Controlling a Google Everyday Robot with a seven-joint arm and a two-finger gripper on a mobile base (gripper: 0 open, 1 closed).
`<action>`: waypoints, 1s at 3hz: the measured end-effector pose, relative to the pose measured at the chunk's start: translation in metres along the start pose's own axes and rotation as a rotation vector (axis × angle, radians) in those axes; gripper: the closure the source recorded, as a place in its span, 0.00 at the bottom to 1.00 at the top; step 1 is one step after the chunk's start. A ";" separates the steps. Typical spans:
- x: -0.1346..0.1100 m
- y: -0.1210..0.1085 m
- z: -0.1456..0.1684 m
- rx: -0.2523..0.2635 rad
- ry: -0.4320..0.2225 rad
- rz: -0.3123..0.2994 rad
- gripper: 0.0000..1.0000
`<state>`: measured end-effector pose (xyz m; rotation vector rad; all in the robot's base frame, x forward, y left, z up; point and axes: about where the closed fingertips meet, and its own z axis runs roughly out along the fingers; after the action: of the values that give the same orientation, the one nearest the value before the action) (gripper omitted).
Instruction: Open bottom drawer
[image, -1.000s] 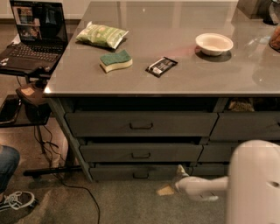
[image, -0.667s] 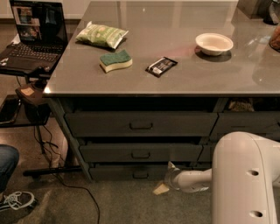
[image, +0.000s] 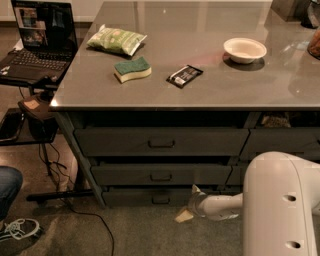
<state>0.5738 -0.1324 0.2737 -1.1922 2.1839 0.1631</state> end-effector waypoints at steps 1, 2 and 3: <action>0.000 0.002 0.001 0.004 0.009 -0.008 0.00; 0.021 -0.010 0.042 0.021 0.052 -0.054 0.00; 0.022 -0.018 0.053 0.036 0.046 -0.046 0.00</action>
Offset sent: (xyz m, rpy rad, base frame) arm 0.0313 -0.0286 -0.1120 -0.2307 0.0186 0.0195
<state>0.6046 -0.1379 0.2218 -1.2358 2.1882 0.0775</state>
